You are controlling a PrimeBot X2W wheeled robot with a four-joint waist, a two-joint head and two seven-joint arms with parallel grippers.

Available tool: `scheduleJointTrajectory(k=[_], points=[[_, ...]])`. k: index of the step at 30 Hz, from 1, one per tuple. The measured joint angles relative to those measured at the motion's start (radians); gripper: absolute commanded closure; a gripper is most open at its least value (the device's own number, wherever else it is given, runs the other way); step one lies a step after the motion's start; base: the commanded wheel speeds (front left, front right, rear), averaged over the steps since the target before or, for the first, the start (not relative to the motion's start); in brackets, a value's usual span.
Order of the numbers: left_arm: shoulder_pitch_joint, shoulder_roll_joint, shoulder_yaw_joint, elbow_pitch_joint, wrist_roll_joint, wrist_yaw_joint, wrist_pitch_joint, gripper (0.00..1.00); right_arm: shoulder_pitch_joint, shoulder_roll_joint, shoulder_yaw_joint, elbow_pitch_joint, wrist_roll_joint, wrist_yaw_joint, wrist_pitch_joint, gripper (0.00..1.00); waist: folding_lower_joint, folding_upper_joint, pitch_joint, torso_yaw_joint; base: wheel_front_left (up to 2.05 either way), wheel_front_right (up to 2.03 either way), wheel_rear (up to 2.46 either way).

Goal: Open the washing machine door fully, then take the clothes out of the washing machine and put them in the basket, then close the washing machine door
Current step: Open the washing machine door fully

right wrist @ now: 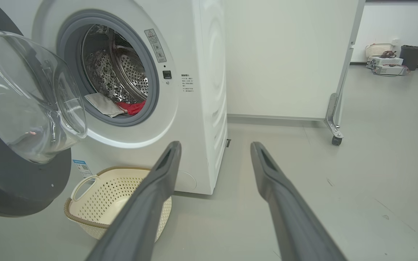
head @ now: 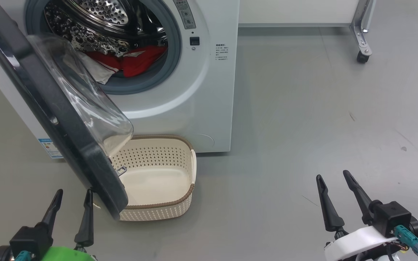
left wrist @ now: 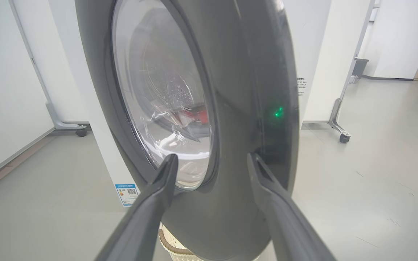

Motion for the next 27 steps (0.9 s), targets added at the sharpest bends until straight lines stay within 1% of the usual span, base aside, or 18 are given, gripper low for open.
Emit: scheduleJointTrajectory(k=[21,24,27], points=[[0.003,-0.001,-0.005,0.001,0.002,0.0,0.0,0.0,0.046,0.037,-0.026,-0.012,-0.053,0.002,0.0,0.0,0.0,0.0,0.003,0.001,0.0,0.0,0.0],[0.004,-0.002,-0.005,0.001,0.002,0.0,0.0,0.0,0.047,0.042,-0.032,-0.012,-0.057,0.011,0.0,0.0,0.0,0.0,0.003,0.002,0.0,0.0,0.0],[0.004,-0.002,-0.005,0.001,0.002,0.0,0.0,0.0,0.049,0.047,-0.038,-0.012,-0.063,0.011,0.0,0.0,0.0,0.0,0.003,0.002,0.0,0.0,0.0]])
